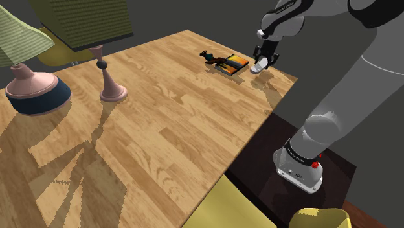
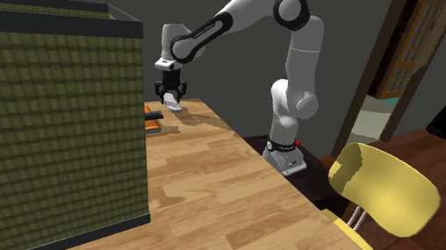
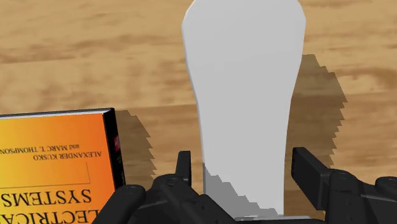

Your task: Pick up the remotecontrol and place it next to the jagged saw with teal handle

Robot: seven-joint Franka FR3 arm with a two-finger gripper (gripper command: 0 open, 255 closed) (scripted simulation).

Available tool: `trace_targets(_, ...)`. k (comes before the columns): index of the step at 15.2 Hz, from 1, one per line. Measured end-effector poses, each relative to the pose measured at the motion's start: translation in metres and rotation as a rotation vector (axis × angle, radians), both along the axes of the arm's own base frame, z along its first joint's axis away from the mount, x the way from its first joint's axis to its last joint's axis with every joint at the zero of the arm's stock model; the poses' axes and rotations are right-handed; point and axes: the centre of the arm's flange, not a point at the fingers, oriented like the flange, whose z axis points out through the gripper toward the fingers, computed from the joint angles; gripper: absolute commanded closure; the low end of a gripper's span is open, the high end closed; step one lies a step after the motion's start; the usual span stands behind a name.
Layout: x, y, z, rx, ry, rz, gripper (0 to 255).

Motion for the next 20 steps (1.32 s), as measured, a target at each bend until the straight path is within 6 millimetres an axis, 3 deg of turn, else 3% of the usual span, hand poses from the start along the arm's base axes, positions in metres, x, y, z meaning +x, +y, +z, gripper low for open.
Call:
trace_targets(3, -0.001, 0.0, -0.017, 0.0, 0.0, 0.0, 255)
trace_targets(10, -0.001, 0.001, -0.022, 0.0, 0.0, 0.0, 255)
trace_targets(11, -0.001, 0.001, -0.022, 0.0, 0.0, 0.0, 0)
trace_targets(17, -0.001, 0.001, -0.021, 0.0, -0.001, 0.0, 0)
trace_targets(20, 0.0, -0.001, 0.002, -0.001, -0.002, 0.0, 0)
